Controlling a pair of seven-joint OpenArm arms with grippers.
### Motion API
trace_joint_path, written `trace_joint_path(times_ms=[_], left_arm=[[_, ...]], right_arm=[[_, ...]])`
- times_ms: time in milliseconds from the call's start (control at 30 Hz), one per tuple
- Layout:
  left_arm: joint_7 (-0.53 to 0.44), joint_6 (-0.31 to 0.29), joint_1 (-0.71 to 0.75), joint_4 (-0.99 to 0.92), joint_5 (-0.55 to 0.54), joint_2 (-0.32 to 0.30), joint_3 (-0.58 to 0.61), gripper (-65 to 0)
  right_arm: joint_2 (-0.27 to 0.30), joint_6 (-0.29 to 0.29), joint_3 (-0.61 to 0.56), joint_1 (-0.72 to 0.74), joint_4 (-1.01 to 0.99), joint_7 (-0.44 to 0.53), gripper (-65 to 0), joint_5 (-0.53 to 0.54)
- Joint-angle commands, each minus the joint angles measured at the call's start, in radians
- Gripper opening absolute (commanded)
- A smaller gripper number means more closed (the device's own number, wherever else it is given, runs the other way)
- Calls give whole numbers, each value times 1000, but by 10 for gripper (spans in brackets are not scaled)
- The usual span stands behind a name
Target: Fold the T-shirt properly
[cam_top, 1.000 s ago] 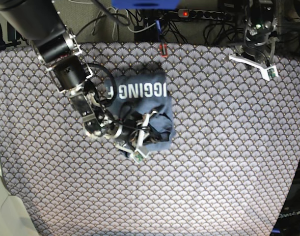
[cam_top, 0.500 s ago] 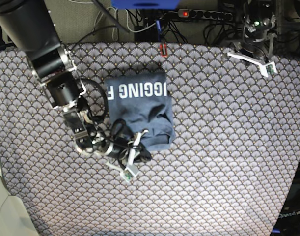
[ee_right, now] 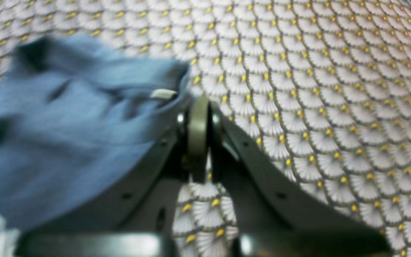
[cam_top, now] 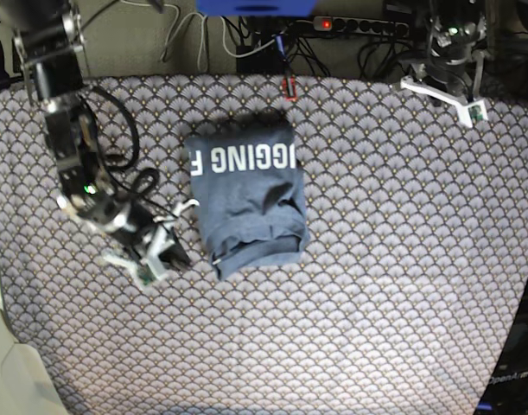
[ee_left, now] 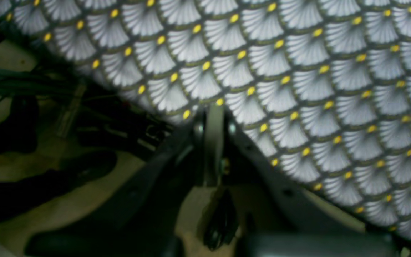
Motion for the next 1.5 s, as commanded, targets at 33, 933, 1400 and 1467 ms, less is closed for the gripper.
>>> trace_joint_path(times_ms=[33,933,1400,1467], left_arm=[[-21,-5,52,45,3,-52,38,-641],[-303,4,61,-552,14,-145,469,-641],[-840,1,-338,-1605,6,82,546,-641],[-889,-2,-409,-1752,5,100,545,-641]], right_arm=[[24,5,106,-122,217,-33,-650,6],[-34,6,198,-930,-224,461,-650,6],[-163,-198,-101,-287,-1476,1010,-650,6],[-186,-290,-132,-274,-1479,981,-650,6]])
